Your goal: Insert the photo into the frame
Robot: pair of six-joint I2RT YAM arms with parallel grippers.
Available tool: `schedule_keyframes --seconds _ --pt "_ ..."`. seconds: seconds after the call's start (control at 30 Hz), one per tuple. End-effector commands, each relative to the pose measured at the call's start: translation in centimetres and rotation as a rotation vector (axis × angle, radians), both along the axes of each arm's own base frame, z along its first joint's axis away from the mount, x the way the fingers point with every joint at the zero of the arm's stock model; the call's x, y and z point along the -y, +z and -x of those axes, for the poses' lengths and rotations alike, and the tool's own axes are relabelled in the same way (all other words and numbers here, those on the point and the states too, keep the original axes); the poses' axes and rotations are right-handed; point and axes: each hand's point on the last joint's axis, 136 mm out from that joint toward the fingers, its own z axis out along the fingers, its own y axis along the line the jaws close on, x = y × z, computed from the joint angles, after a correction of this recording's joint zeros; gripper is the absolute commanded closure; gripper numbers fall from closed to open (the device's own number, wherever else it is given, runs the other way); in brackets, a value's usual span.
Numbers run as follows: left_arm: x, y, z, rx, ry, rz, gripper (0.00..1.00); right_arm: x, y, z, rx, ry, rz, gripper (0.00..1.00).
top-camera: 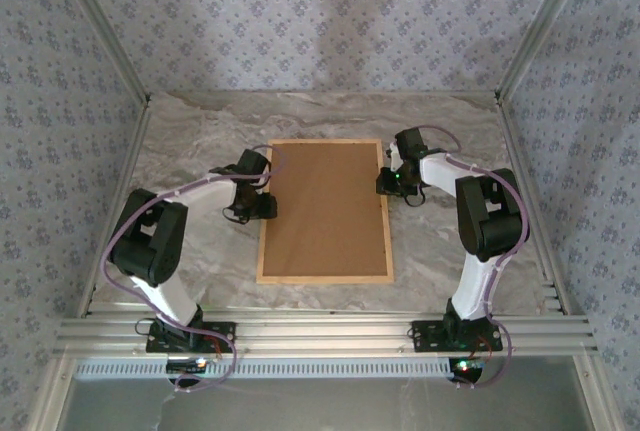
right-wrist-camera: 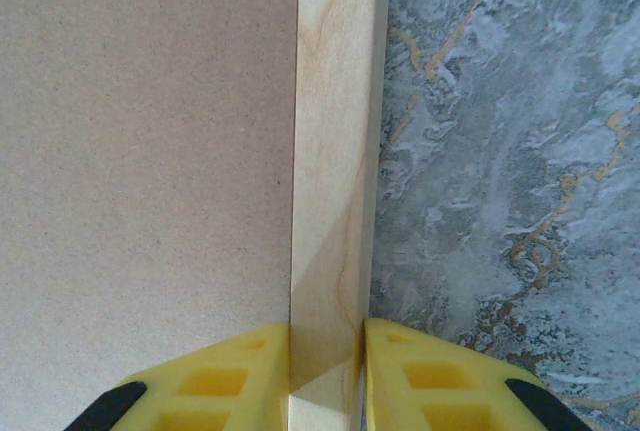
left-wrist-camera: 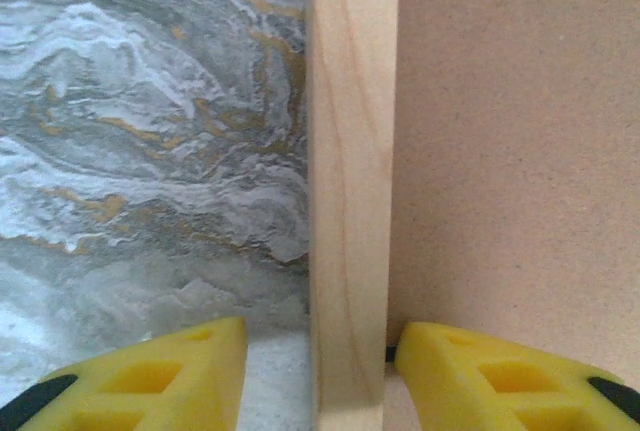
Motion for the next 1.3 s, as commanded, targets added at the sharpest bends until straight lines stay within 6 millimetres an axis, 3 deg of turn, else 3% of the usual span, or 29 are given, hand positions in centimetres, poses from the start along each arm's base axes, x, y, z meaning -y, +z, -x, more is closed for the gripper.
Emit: schedule_keyframes --seconds 0.0,0.17,0.37,0.57,0.8,0.93,1.27 --pt "-0.1 -0.7 1.2 -0.021 -0.027 -0.044 0.48 -0.6 -1.8 1.1 -0.050 0.039 0.006 0.75" --pt "-1.3 2.2 0.5 0.055 -0.001 -0.052 0.40 -0.5 -1.9 1.1 -0.051 0.036 0.006 0.75" --pt "-1.9 3.8 1.9 0.067 0.024 -0.012 0.38 -0.4 -2.2 1.1 -0.055 0.030 0.003 0.75" --pt "-1.8 3.3 5.9 -0.036 0.047 0.067 0.41 0.0 -2.0 1.1 -0.052 0.024 0.005 0.75" --pt "-1.8 2.2 10.5 -0.129 0.068 0.107 0.53 0.1 -2.1 1.0 -0.050 0.021 0.008 0.75" --pt "-2.0 1.7 11.3 -0.149 0.063 0.101 0.59 0.0 -2.2 0.9 -0.054 0.021 0.004 0.75" --pt "-1.3 0.6 11.9 -0.204 0.016 0.100 0.61 0.1 -2.1 1.0 -0.053 0.023 0.011 0.75"
